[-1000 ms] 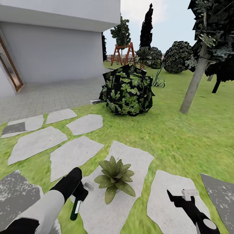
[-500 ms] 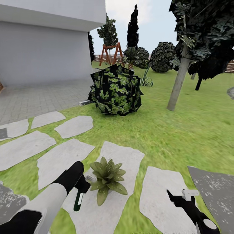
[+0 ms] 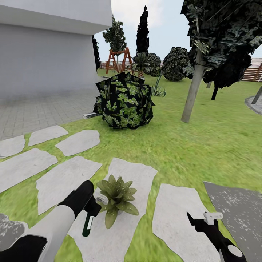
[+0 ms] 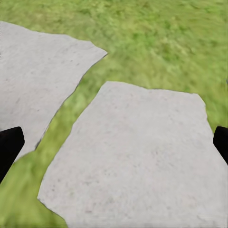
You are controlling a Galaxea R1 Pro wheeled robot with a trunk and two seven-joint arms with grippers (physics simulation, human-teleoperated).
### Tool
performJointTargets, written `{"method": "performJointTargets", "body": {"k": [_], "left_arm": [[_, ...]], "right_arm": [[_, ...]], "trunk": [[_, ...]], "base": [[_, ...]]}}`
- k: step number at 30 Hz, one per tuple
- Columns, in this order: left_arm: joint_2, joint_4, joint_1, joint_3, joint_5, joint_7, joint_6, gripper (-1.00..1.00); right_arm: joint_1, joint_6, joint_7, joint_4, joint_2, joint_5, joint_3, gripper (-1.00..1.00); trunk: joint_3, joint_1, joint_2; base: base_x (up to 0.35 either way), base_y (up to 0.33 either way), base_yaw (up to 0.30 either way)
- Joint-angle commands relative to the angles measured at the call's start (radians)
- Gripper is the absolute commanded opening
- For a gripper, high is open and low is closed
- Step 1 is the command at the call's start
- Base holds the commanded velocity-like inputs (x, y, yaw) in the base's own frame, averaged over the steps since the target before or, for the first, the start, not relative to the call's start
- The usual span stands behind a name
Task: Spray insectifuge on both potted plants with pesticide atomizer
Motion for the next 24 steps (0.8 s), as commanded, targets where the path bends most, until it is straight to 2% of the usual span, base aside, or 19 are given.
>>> {"method": "performJointTargets", "body": {"k": [1, 6, 11, 24], "left_arm": [[-0.001, -0.002, -0.001, -0.002, -0.011, -0.01, 0.001, -1.0], [-0.002, -0.003, -0.012, -0.001, -0.009, -0.011, 0.002, -1.0], [-0.001, 0.001, -0.007, -0.002, -0.008, -0.011, 0.002, -1.0], [0.004, 0.014, -0.011, -0.004, -0.008, -0.011, 0.004, -1.0]], "right_arm": [[-0.001, -0.007, 0.006, 0.0, 0.001, 0.011, -0.005, 1.0], [-0.001, -0.006, 0.005, 0.0, 0.001, 0.011, -0.007, 1.0], [-0.001, -0.006, 0.006, 0.0, 0.001, 0.011, -0.007, 1.0], [-0.001, -0.006, 0.006, 0.0, 0.001, 0.01, -0.007, 1.0]], "trunk": [[-0.001, 0.0, 0.0], [-0.001, 0.0, 0.0], [-0.001, 0.0, 0.0], [-0.001, 0.0, 0.0]], "base": [[-0.053, 0.0, 0.0], [0.058, 0.018, 0.0], [0.133, 0.214, -0.027], [0.003, 0.309, -0.289]]}}
